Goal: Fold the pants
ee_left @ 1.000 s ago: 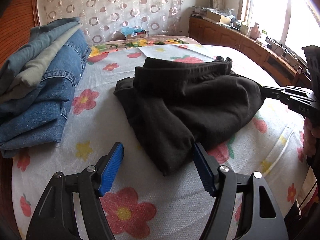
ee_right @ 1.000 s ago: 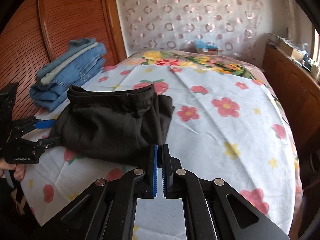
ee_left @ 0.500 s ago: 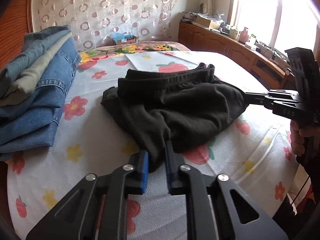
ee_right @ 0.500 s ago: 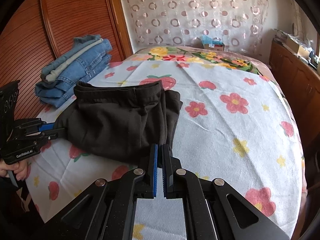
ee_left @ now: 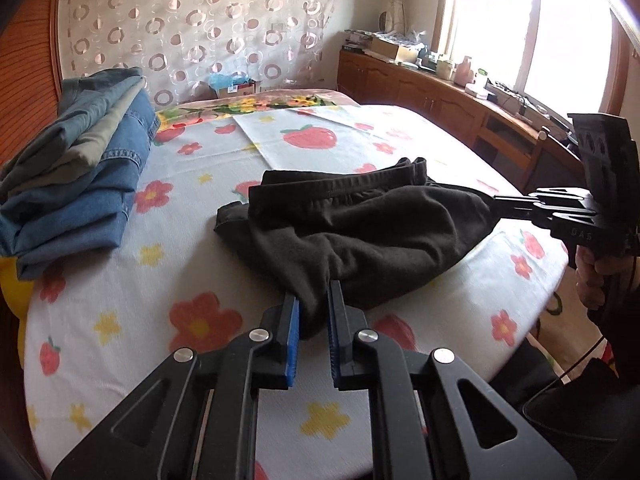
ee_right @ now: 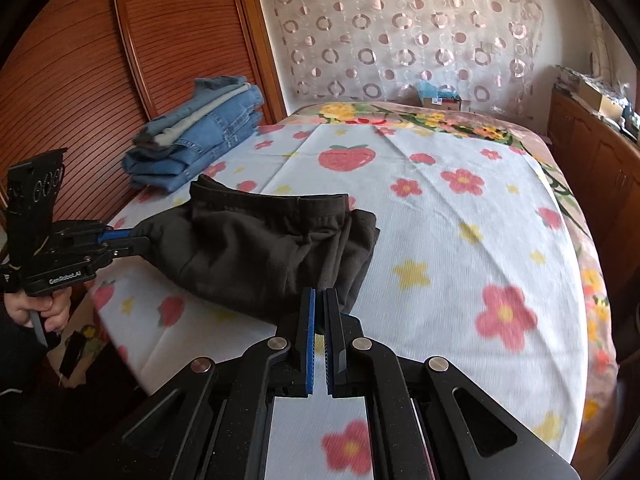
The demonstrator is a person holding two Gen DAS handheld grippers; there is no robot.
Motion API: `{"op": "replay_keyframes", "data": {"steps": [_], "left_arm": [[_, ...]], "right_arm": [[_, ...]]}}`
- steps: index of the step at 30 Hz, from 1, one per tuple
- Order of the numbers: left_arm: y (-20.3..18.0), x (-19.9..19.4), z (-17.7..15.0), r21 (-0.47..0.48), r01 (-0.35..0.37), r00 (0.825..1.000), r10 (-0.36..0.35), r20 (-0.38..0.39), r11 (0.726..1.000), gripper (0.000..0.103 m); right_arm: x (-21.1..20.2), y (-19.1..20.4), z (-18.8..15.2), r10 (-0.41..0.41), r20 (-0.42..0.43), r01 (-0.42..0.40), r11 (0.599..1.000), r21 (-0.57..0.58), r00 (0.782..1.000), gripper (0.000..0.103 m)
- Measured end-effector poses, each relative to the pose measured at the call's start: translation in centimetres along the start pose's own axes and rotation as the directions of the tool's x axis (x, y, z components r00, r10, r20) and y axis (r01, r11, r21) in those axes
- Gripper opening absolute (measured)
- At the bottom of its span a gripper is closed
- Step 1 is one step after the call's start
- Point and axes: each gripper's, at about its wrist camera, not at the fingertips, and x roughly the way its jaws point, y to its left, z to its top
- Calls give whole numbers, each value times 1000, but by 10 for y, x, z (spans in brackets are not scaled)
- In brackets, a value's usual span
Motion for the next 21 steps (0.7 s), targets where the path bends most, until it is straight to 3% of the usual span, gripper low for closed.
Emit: {"op": "replay_keyframes", "data": {"steps": [21], "left_arm": [[-13,-7,-8,13,-15,1000,15,1,1000,14]], "right_arm": [[-17,9,-17,-11,-1,11,1000,7,1000,3]]}}
